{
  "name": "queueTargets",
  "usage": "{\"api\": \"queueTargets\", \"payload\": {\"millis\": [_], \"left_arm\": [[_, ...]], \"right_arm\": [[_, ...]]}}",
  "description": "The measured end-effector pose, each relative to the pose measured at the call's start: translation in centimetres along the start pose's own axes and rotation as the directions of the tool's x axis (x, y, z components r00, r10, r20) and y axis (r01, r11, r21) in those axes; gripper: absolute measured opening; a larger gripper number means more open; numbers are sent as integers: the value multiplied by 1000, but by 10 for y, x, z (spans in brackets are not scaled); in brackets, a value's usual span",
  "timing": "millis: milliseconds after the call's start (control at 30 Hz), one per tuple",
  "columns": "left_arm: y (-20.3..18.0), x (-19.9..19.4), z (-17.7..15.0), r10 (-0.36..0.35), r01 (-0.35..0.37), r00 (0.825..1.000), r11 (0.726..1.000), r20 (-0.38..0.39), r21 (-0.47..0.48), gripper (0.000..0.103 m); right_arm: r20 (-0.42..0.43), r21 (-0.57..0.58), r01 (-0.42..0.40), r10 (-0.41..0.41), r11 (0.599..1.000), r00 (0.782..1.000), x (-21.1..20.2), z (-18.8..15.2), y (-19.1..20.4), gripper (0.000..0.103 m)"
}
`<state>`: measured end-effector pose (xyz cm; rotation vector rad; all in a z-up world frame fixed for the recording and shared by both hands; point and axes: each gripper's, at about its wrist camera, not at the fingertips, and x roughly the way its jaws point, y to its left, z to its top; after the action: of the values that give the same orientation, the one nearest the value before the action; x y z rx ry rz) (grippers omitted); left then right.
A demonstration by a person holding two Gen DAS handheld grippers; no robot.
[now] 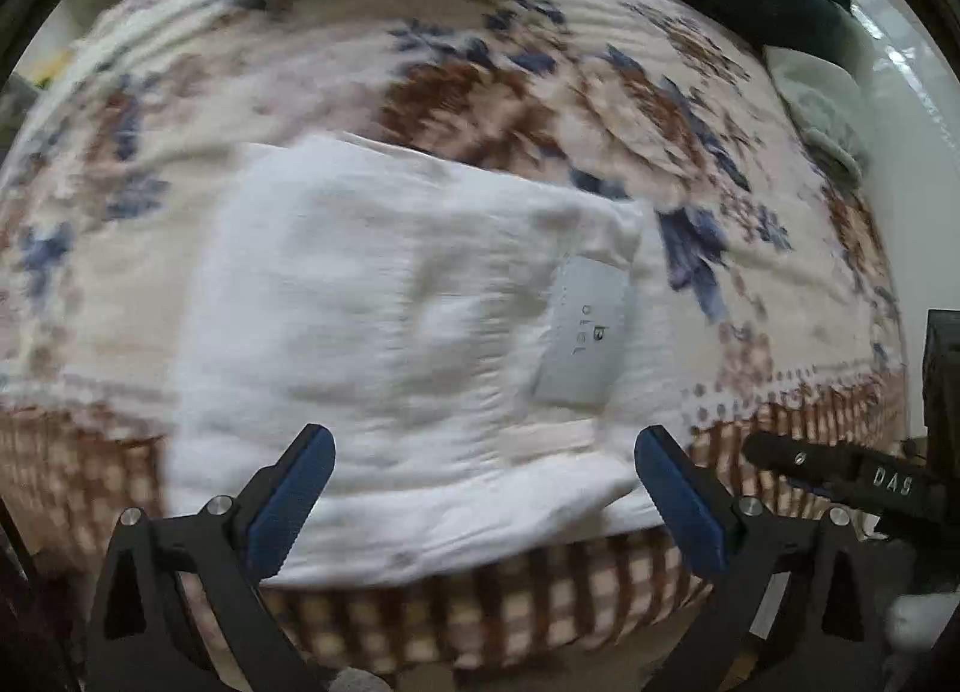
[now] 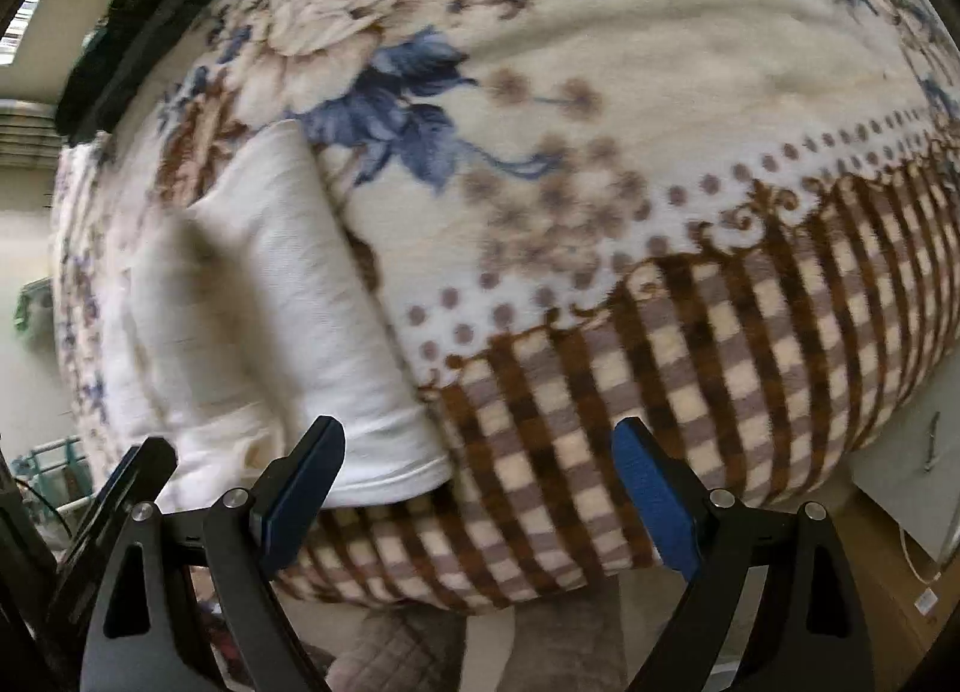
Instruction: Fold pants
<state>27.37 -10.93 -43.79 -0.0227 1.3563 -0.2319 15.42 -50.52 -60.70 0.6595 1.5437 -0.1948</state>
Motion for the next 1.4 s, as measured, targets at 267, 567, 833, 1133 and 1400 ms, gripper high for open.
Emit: {"api": "queueTargets", "payload": {"millis": [267, 567, 833, 1133, 1400], "left_arm": [[90, -8, -12, 232, -238, 971, 958, -56, -160, 102], [159, -9, -20, 261, -278, 960, 911, -96, -304, 102], [150, -33, -5, 195, -181, 981, 944, 22, -277, 102], [119, -9, 55, -45, 53, 998, 971, 41, -232, 102], [96, 85, 131, -251, 205, 959, 934, -130, -292, 102]], "right_arm": [[-47, -114, -232, 228, 966, 973, 1, -21, 84, 93], [-125, -35, -338, 331, 941, 935, 78, 1, 125, 51], [60, -147, -263, 274, 954, 960, -10, -10, 123, 18], [98, -2, -107, 106, 994, 989, -26, 50, 18, 16], [45, 88, -116, 112, 989, 993, -32, 42, -17, 61]]}}
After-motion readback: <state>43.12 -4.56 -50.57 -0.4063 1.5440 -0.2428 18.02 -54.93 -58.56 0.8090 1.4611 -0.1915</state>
